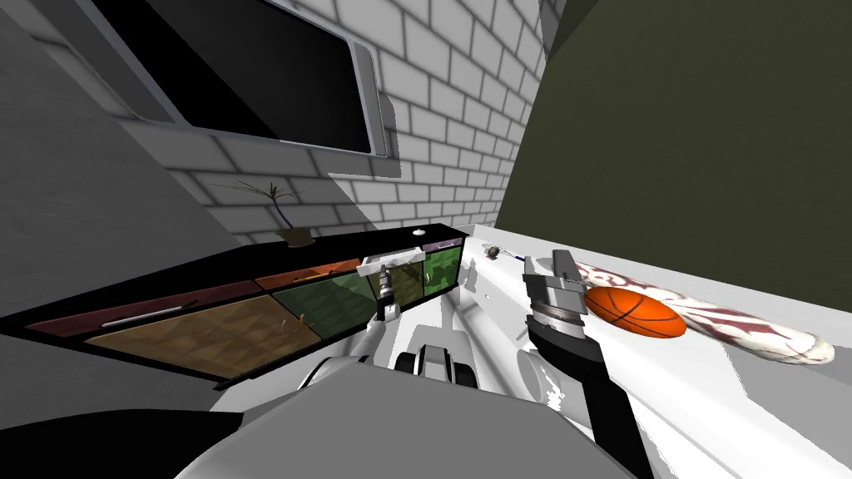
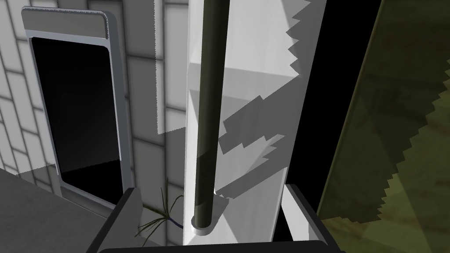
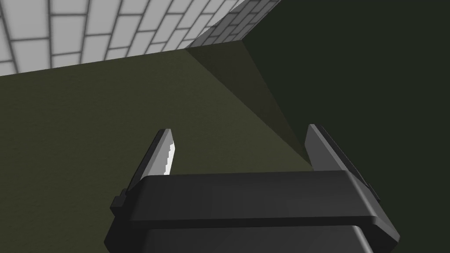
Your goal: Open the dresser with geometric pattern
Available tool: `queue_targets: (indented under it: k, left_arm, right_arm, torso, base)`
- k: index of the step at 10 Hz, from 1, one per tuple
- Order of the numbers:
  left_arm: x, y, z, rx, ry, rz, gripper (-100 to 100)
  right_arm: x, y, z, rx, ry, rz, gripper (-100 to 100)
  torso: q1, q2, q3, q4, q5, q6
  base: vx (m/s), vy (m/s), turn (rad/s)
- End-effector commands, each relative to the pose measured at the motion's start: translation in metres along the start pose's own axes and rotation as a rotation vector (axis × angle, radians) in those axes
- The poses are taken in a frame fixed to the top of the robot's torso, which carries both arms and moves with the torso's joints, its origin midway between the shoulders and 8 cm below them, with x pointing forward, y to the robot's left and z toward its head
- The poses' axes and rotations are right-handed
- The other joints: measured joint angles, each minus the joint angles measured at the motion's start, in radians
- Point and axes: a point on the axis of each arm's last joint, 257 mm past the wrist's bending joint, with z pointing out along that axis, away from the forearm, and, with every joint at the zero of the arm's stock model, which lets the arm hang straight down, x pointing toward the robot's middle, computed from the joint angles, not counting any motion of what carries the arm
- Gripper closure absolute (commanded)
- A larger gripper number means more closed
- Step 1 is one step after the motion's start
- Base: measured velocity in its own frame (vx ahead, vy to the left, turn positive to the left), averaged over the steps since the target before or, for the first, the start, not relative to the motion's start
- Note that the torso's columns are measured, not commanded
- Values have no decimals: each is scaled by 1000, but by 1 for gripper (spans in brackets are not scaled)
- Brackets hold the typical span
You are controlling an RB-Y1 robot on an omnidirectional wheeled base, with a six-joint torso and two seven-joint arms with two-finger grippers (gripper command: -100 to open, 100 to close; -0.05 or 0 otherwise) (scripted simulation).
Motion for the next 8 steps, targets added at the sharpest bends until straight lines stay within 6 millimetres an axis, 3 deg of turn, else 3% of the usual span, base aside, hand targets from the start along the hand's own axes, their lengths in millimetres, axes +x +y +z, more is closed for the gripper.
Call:
queue_targets:
  k: [1,2,3,8]
  left_arm:
    - [-9,-11,23,35,-33,-1,-100]
    - [-12,1,11,-2,-31,8,-100]
    - [-13,4,8,-12,-32,9,0]
    - [-15,15,-1,-46,-32,14,0]
  right_arm:
    - [0,0,0,0,0,0,0]
    - [0,0,0,0,0,0,0]
    - [0,0,0,0,0,0,0]
    - [0,0,0,0,0,0,0]
  torso:
    - [-2,1,1,1,-1,3]
    - [-3,2,1,2,-1,4]
    - [-1,-1,0,-1,1,1]
    - [7,-7,-4,-9,6,1]
  base:
    - [-69,-6,-113]
    - [-20,5,-13]
    - [0,0,0]
    - [0,0,0]
